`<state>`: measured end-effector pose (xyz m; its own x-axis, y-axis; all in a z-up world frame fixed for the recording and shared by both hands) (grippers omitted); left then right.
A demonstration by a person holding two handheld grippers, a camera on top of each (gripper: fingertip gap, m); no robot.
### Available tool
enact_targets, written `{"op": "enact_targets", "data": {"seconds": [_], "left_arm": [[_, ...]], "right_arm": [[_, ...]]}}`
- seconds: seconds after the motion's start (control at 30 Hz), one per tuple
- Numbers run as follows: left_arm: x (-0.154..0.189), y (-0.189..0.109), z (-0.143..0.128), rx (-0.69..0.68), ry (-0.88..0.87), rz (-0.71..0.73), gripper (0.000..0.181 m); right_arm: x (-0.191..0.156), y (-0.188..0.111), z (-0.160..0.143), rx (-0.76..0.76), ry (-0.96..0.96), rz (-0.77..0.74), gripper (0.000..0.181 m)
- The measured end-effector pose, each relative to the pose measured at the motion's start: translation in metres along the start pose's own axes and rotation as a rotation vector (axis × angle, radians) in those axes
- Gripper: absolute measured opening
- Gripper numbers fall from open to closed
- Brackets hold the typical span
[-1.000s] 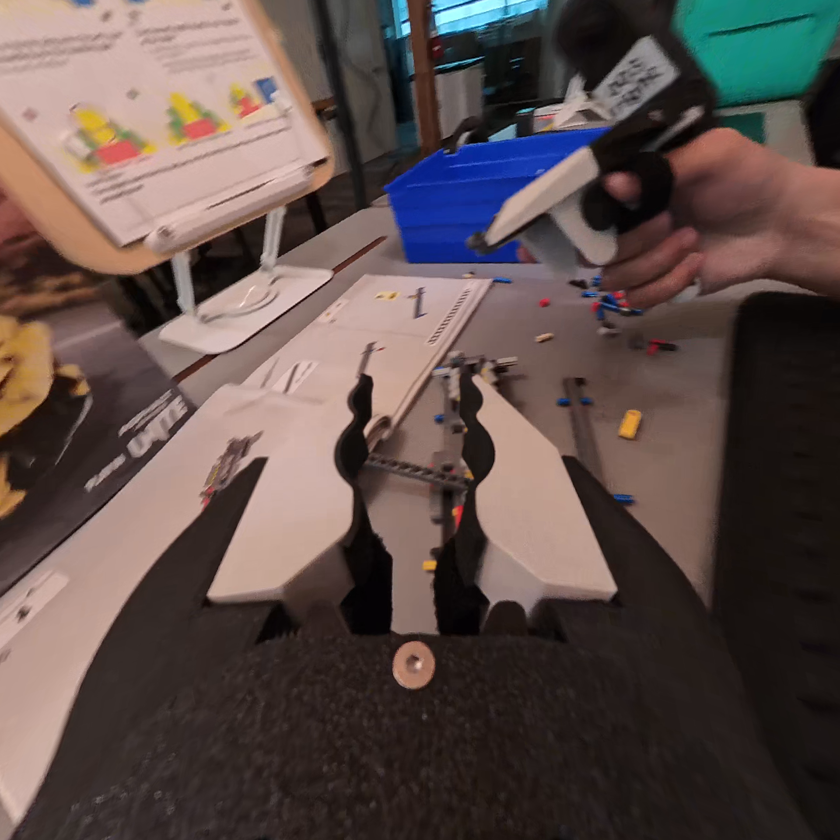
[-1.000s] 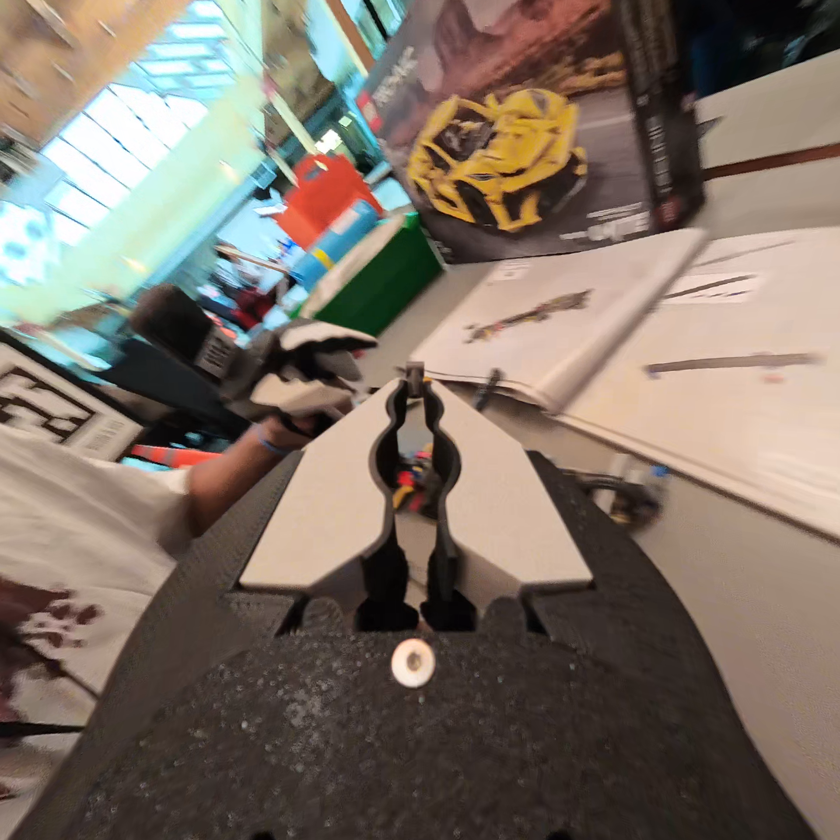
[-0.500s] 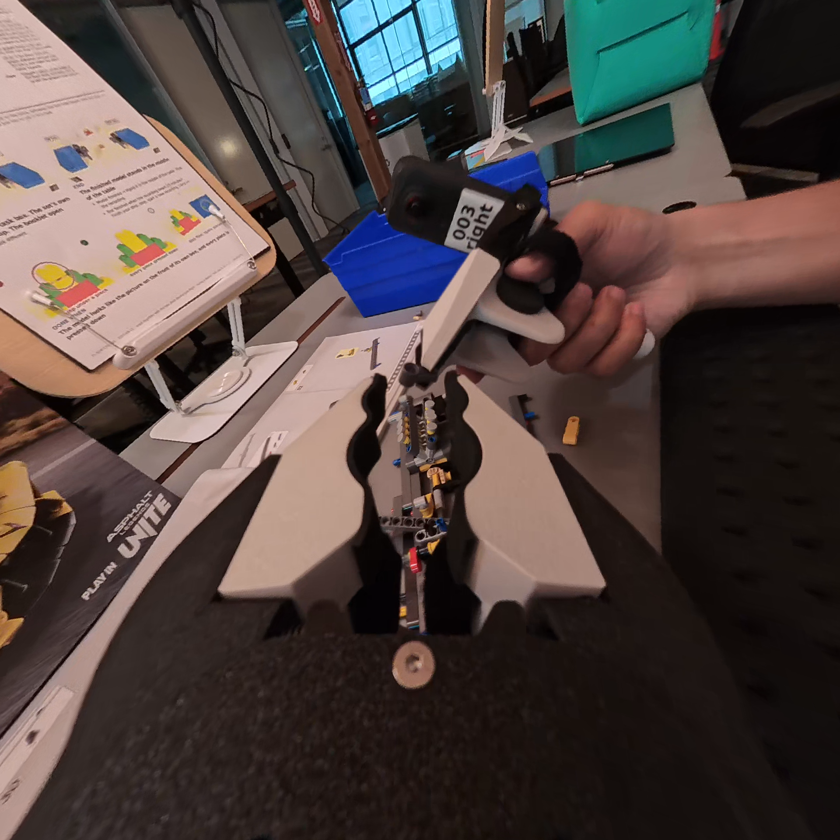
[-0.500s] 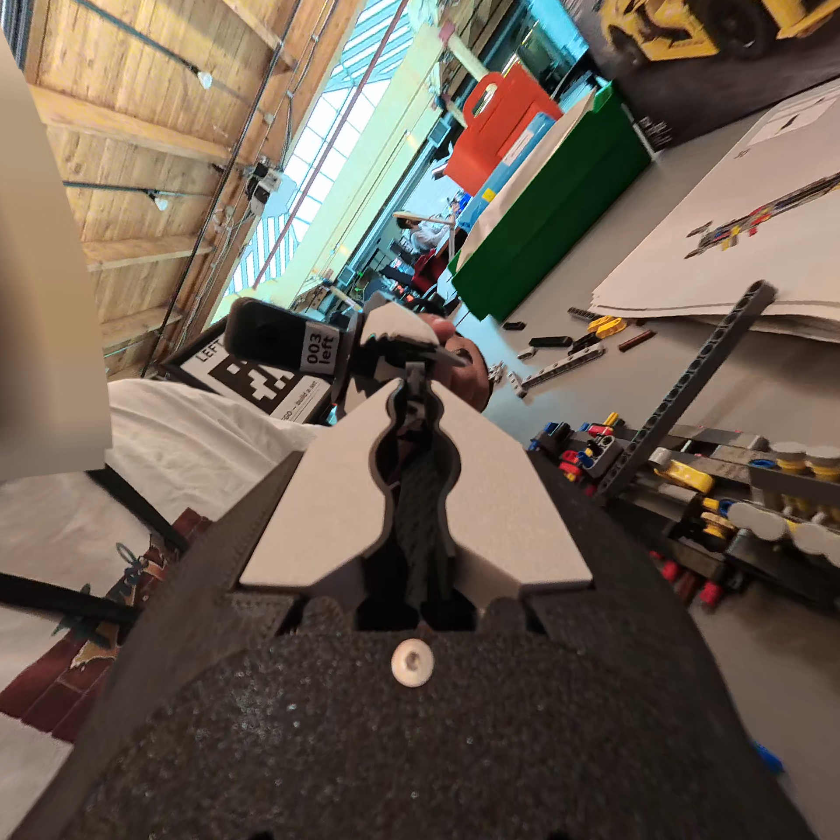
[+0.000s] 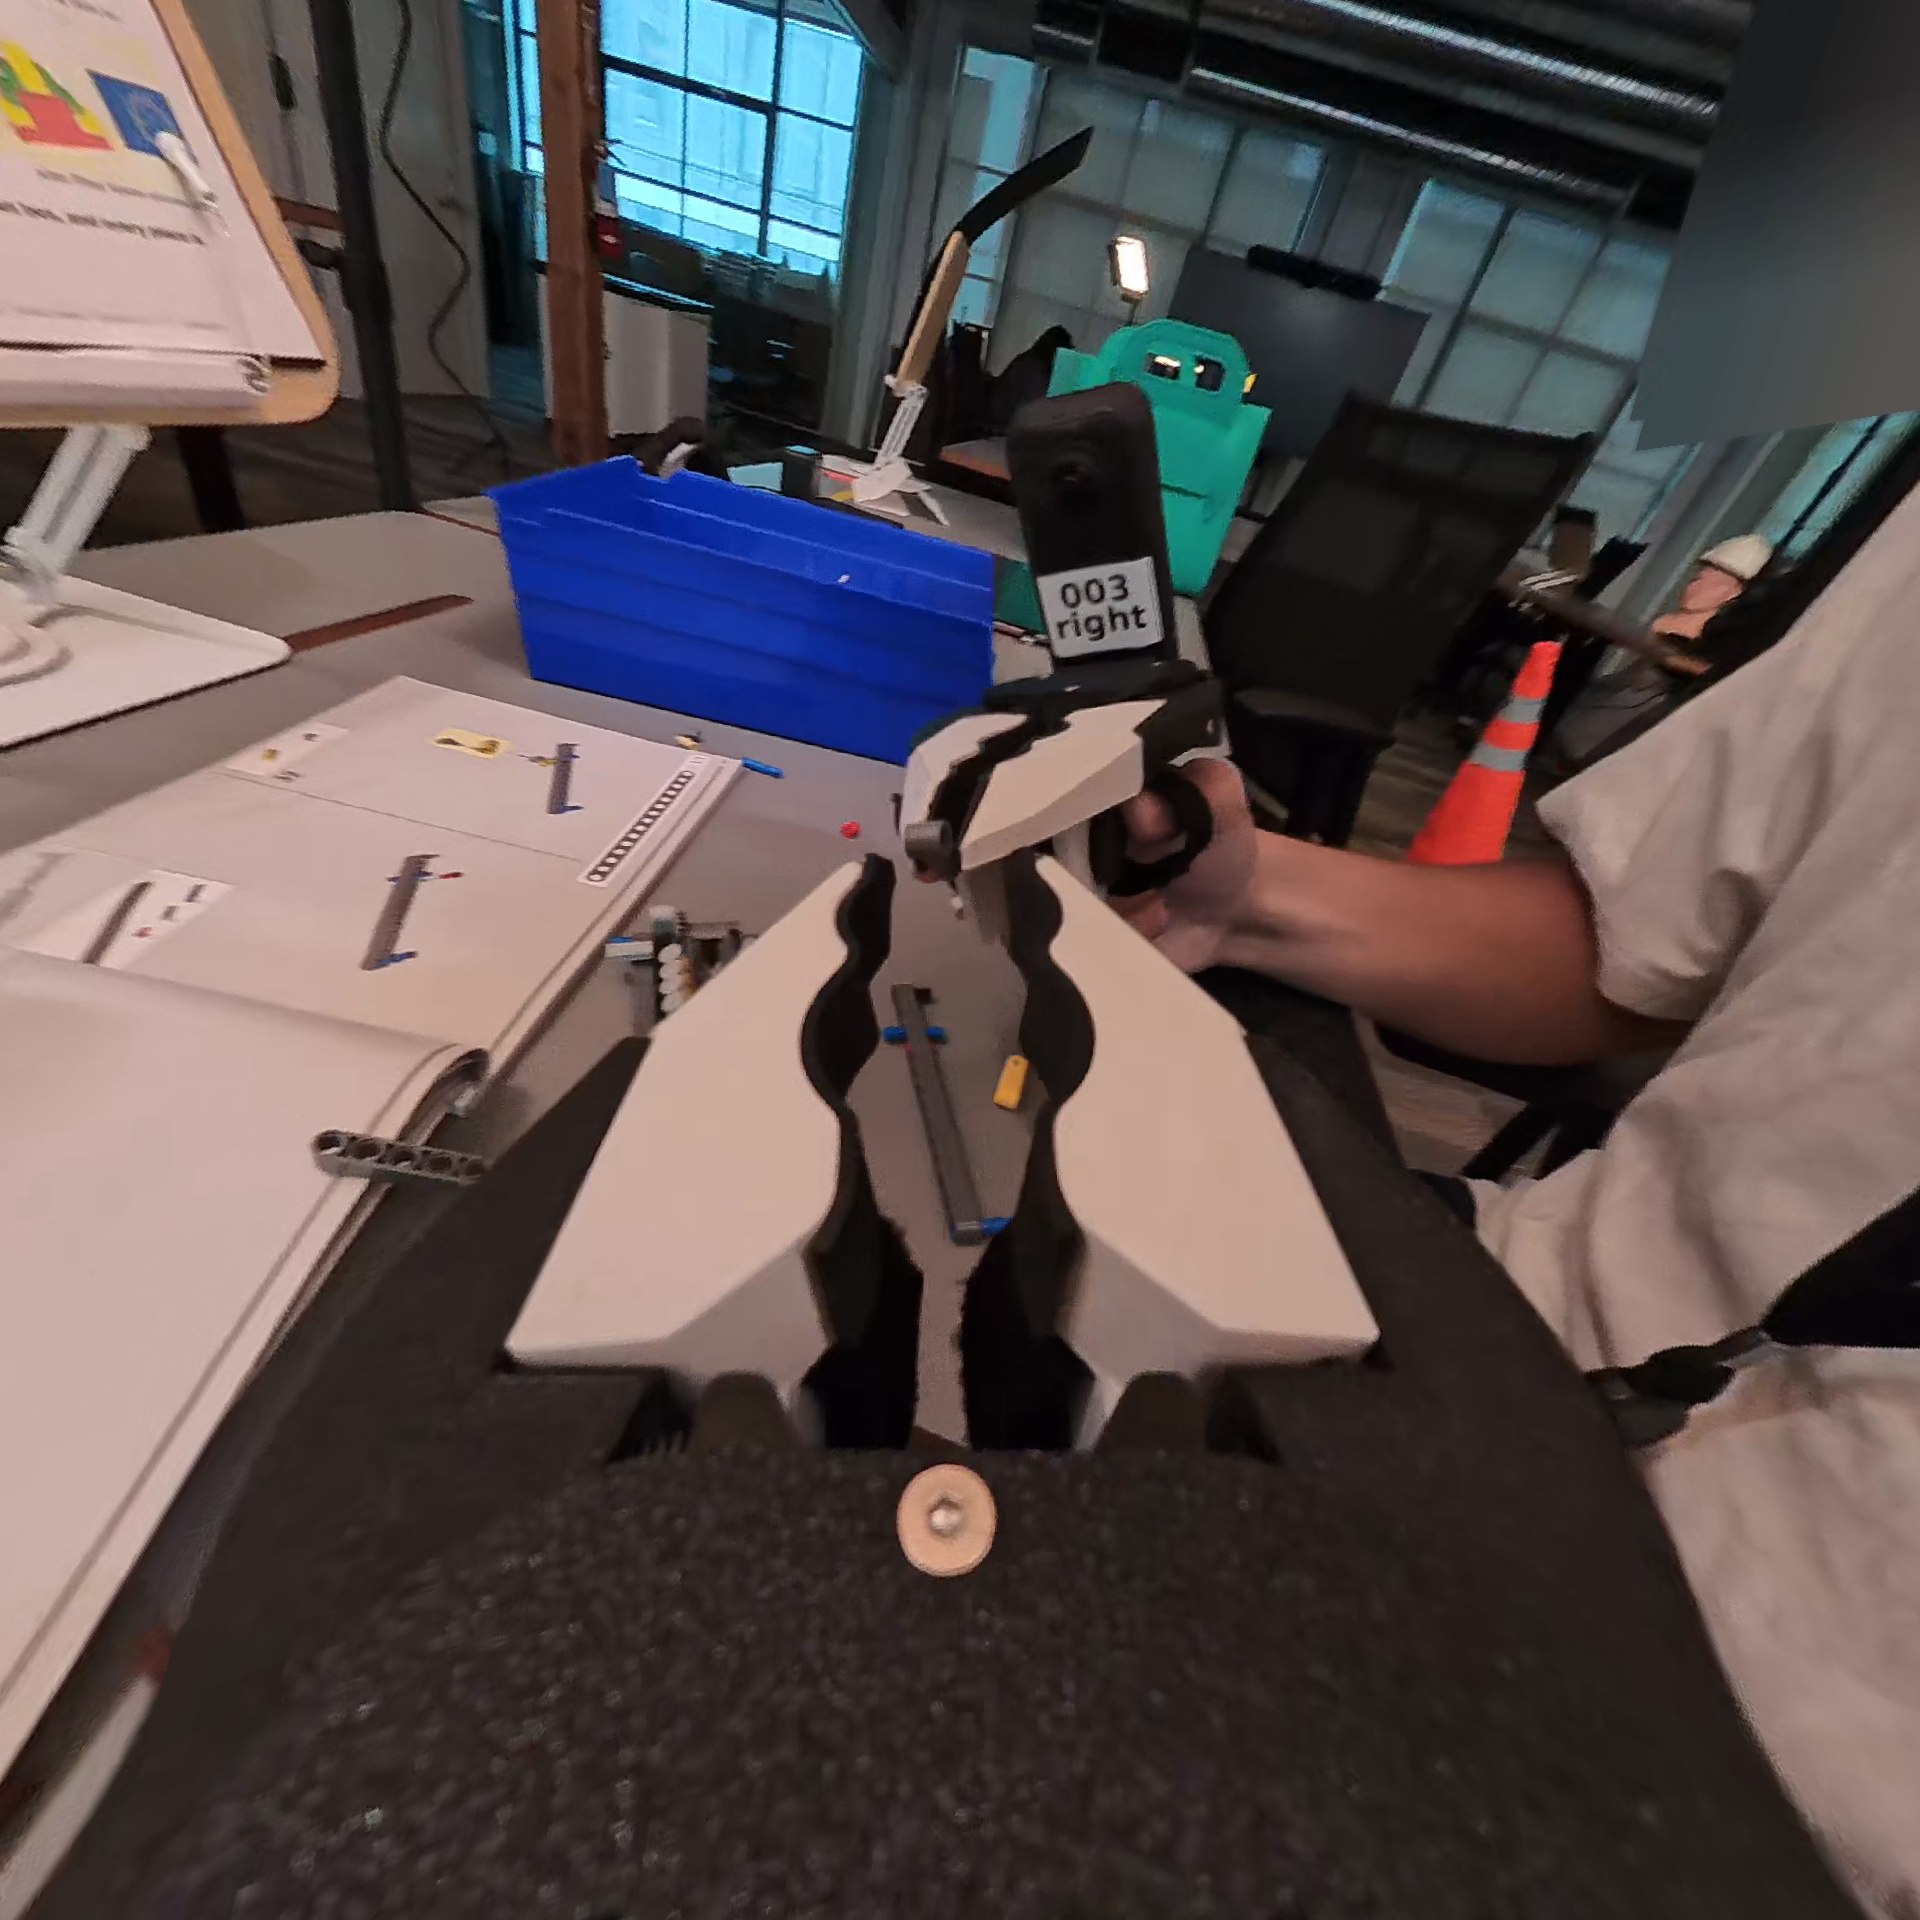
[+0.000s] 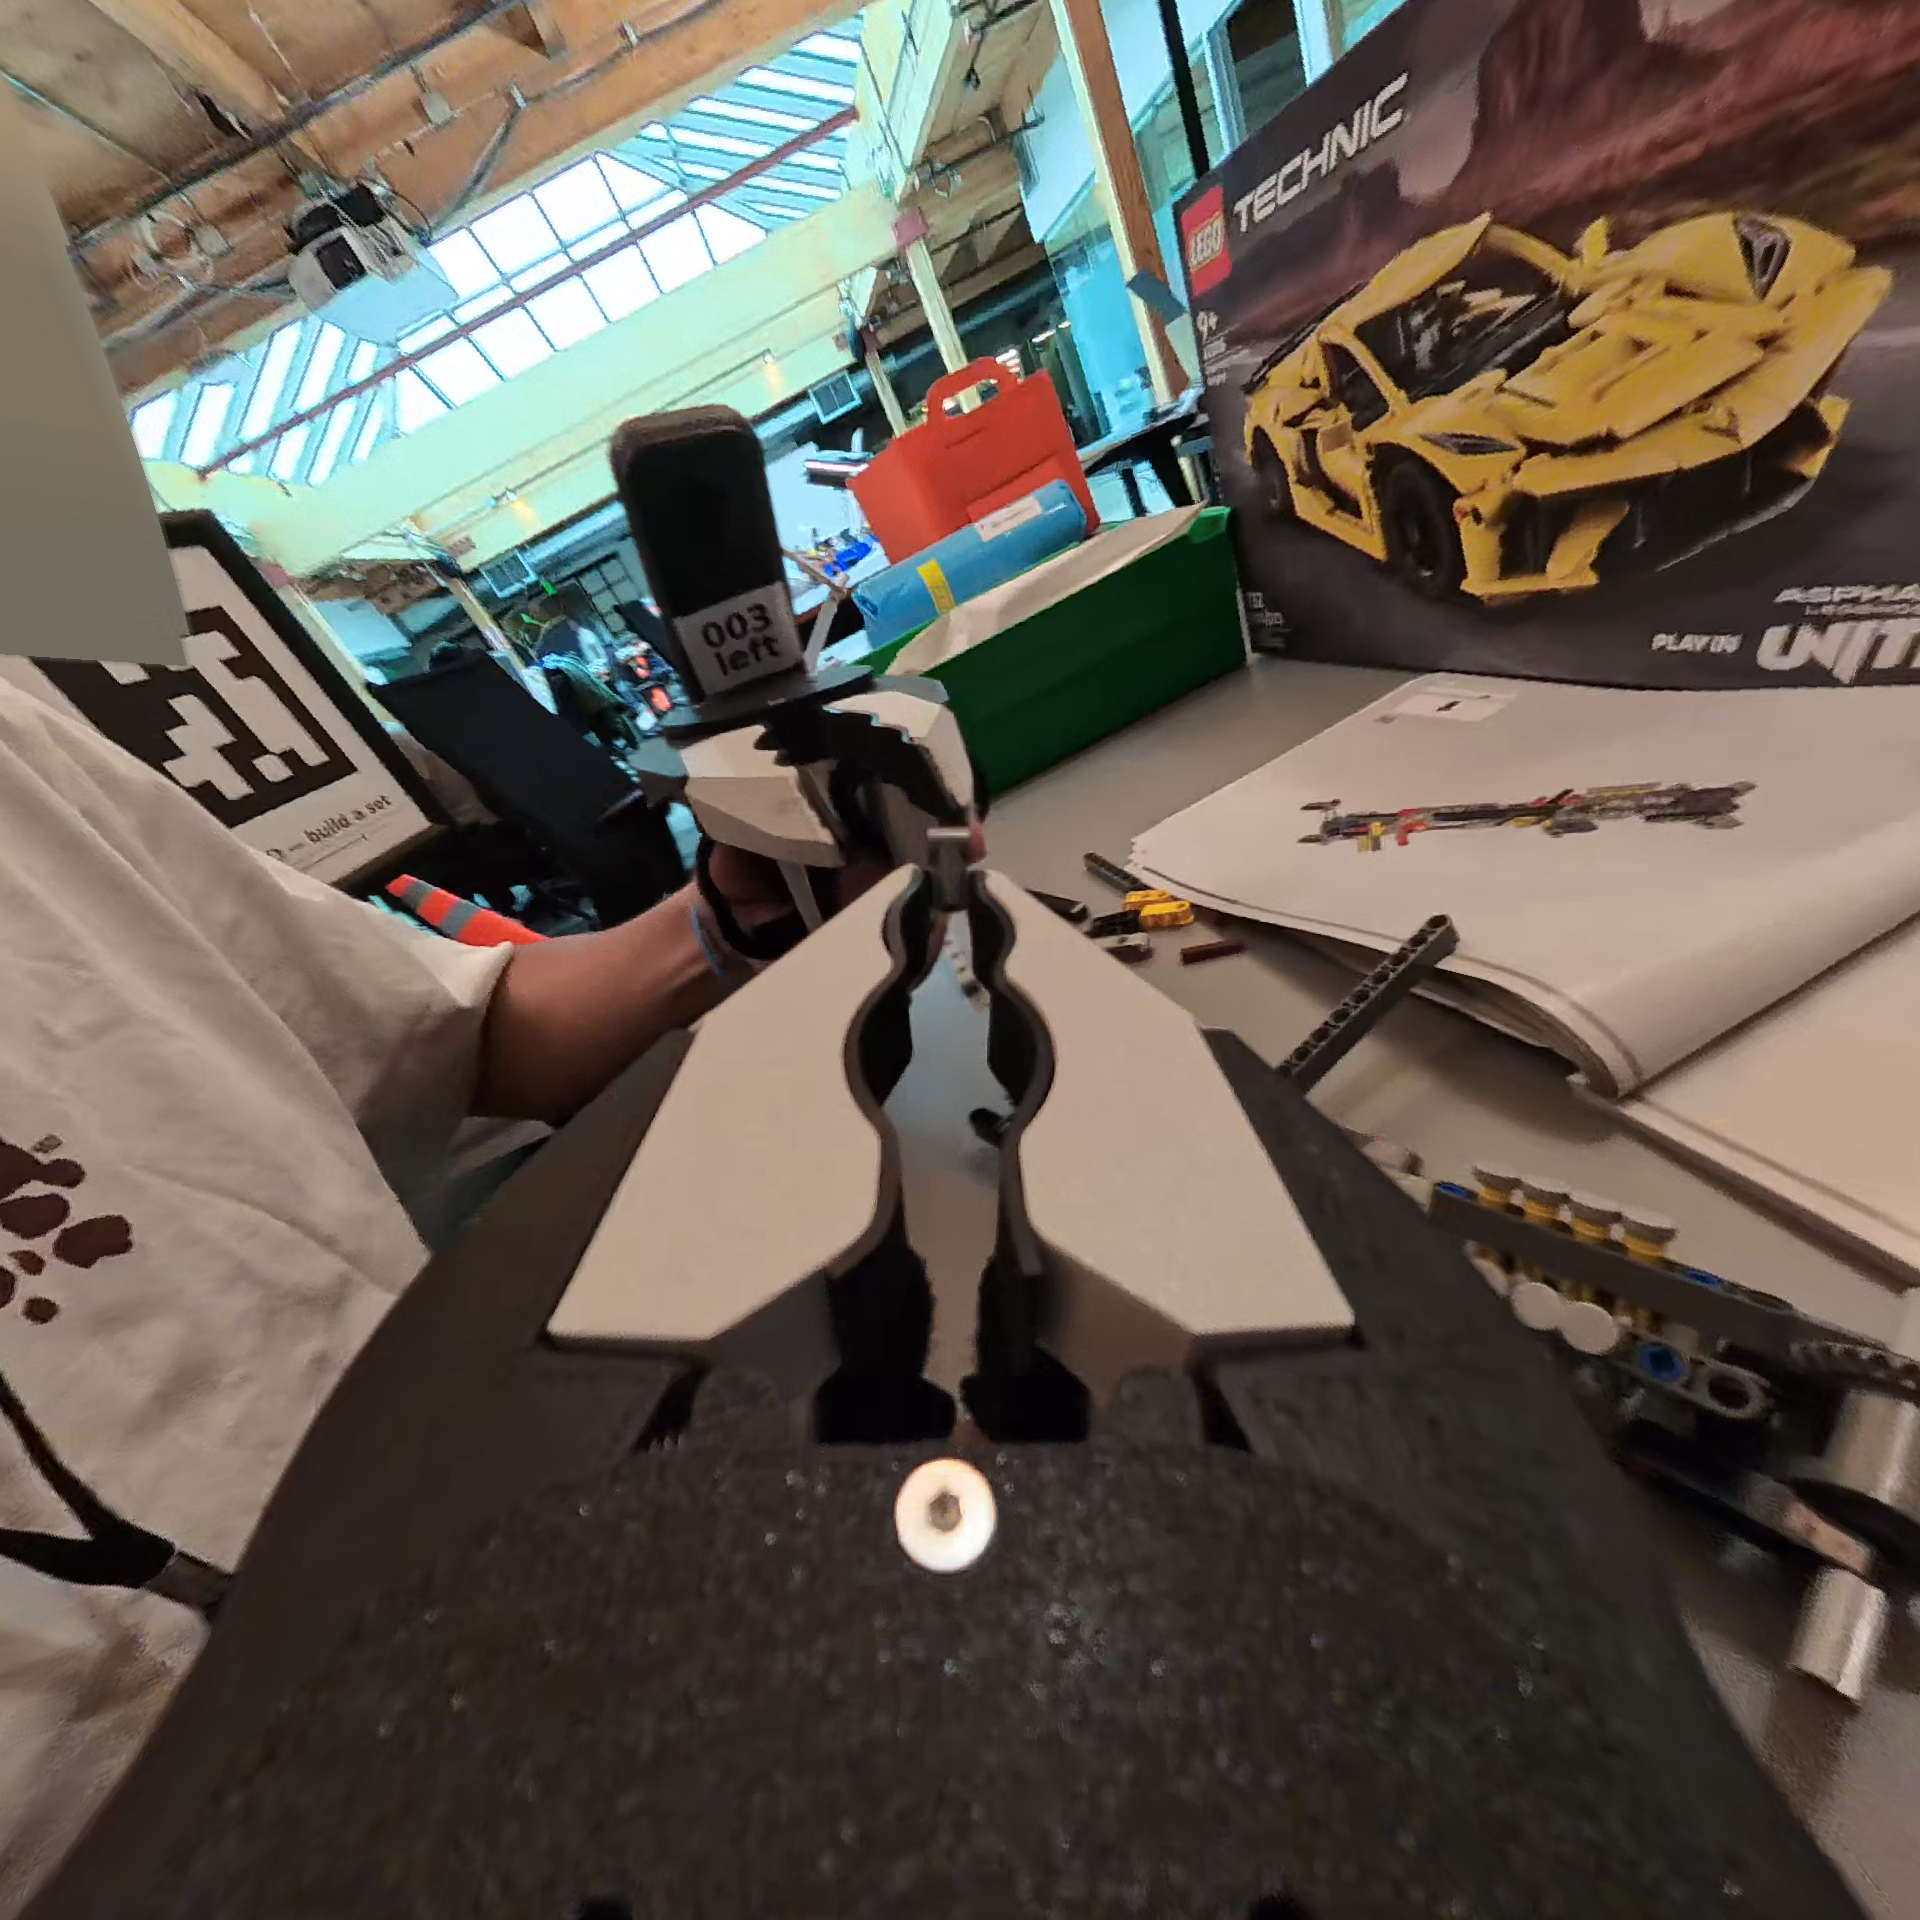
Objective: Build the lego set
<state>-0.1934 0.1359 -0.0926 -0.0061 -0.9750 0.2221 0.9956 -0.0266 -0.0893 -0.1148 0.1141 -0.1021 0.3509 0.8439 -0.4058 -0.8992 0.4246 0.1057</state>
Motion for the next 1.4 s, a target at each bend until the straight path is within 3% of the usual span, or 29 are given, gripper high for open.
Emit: {"op": "enact_targets", "data": {"seconds": [0.13,0.53,0.6,1.07,1.4], "left_arm": [[0.004,0.000,-0.001,-0.002,-0.033,-0.058,0.022],[0.002,0.000,-0.004,-0.034,-0.145,-0.149,0.014],[0.004,-0.001,-0.005,-0.046,-0.137,-0.162,0.007],[0.004,-0.008,0.003,0.021,-0.146,-0.181,0.006],[0.010,-0.003,-0.004,-0.018,-0.107,-0.187,0.007]], "right_arm": [[-0.002,0.007,-0.008,-0.024,0.109,0.078,0.005],[-0.006,0.004,-0.005,-0.029,0.062,0.108,0.005],[-0.005,0.002,-0.006,-0.041,0.042,0.098,0.005],[-0.010,0.002,-0.001,-0.032,-0.025,0.108,0.008],[-0.011,0.001,-0.004,-0.055,-0.012,0.116,0.005]]}}
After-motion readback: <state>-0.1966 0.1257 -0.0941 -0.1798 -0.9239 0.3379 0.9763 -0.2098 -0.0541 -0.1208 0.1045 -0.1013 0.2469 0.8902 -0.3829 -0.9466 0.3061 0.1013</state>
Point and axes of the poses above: each gripper's, where its closed fingertips meet, y out along the fingers, z out of its top, x = y × z across the jaws, the point moved 4 cm from there along -y, back along the fingers, and after that the axes turned 9 degrees about z, right-handed, at the moved point
